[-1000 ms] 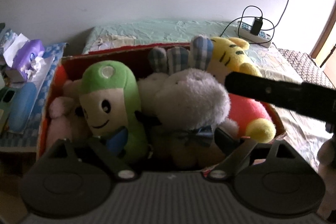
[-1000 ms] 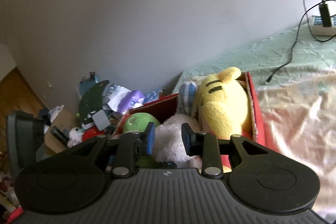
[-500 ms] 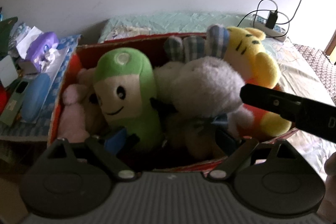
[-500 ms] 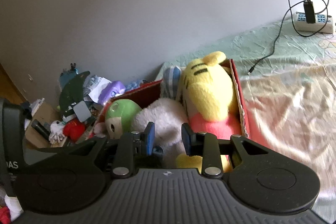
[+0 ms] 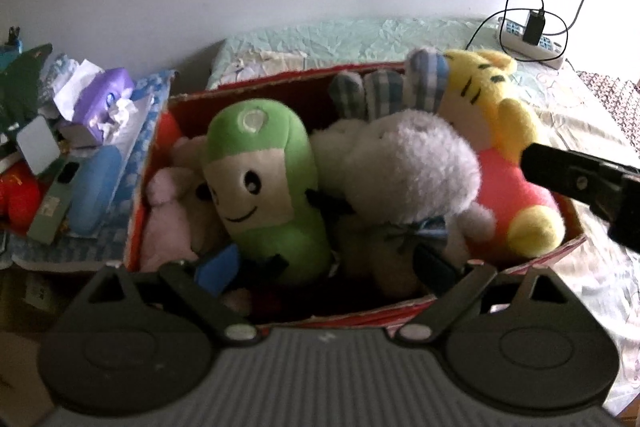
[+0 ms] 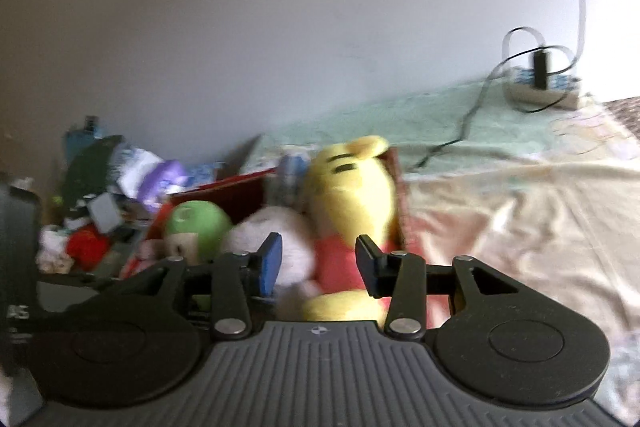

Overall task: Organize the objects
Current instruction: 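Withdraw the right gripper upward from the filled red box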

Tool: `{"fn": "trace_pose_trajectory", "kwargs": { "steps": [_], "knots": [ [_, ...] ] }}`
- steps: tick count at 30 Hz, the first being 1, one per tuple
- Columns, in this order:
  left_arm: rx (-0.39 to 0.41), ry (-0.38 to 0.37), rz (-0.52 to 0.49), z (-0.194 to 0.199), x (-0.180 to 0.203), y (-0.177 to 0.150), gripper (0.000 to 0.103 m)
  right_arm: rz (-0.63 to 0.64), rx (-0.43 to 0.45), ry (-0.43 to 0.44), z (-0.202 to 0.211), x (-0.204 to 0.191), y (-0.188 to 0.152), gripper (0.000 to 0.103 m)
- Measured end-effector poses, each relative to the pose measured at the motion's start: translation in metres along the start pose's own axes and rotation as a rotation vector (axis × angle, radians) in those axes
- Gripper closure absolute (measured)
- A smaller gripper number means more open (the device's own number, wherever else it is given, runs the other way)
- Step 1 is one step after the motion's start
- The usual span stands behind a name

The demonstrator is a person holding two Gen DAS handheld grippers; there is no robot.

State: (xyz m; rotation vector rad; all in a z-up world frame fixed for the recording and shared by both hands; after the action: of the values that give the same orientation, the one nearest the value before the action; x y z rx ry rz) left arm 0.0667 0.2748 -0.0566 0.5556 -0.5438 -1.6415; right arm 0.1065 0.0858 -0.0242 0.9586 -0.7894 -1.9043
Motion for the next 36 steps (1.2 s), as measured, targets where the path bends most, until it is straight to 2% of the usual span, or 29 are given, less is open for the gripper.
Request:
{"fn": "trace_pose_trajectory", "kwargs": {
  "steps": [3, 4, 7, 11, 15, 20, 28, 31, 36],
  "knots": [
    [0.028, 0.0, -0.011, 0.01, 0.005, 0.004, 0.007, -0.019, -0.001, -0.048, 0.006, 0.009, 0.002, 0.06],
    [0.034, -0.007, -0.011, 0.012, 0.007, 0.005, 0.003, -0.022, 0.0, -0.064, 0.007, 0.011, 0.002, 0.059],
    [0.061, -0.013, -0.004, 0.019, 0.012, 0.008, 0.002, -0.038, 0.008, -0.108, 0.012, 0.02, 0.002, 0.059],
    [0.047, 0.022, -0.021, 0.02, 0.021, 0.008, 0.002, -0.063, 0.0, -0.173, 0.017, 0.036, -0.002, 0.059],
    [0.026, 0.012, -0.054, 0.018, 0.033, 0.005, 0.002, -0.078, -0.018, -0.231, 0.02, 0.05, -0.006, 0.058],
    [0.024, -0.005, -0.102, 0.021, 0.053, 0.003, 0.002, -0.089, -0.034, -0.282, 0.024, 0.063, -0.011, 0.049],
    [0.003, 0.007, -0.114, 0.015, 0.064, 0.001, 0.002, -0.089, -0.054, -0.32, 0.023, 0.072, -0.014, 0.048],
    [-0.003, 0.008, -0.112, 0.013, 0.065, 0.002, 0.002, -0.075, -0.068, -0.326, 0.021, 0.069, -0.014, 0.044],
    [-0.011, 0.031, -0.099, 0.011, 0.056, 0.001, 0.002, -0.046, -0.077, -0.3, 0.014, 0.057, -0.01, 0.04]
  ]
}}
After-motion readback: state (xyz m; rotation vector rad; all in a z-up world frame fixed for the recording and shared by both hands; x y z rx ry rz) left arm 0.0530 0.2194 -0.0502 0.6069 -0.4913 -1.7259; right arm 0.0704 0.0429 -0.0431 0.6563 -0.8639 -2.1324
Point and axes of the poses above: each gripper's, at about its wrist camera, not at the fingertips, and z roughly against the way its jaws point, x to its right, y to its top, the point moved 8 cm from there along -z, roughly the way its jaws point, and after that the axes turned 2 degrees about x, right-handed, at the moved point
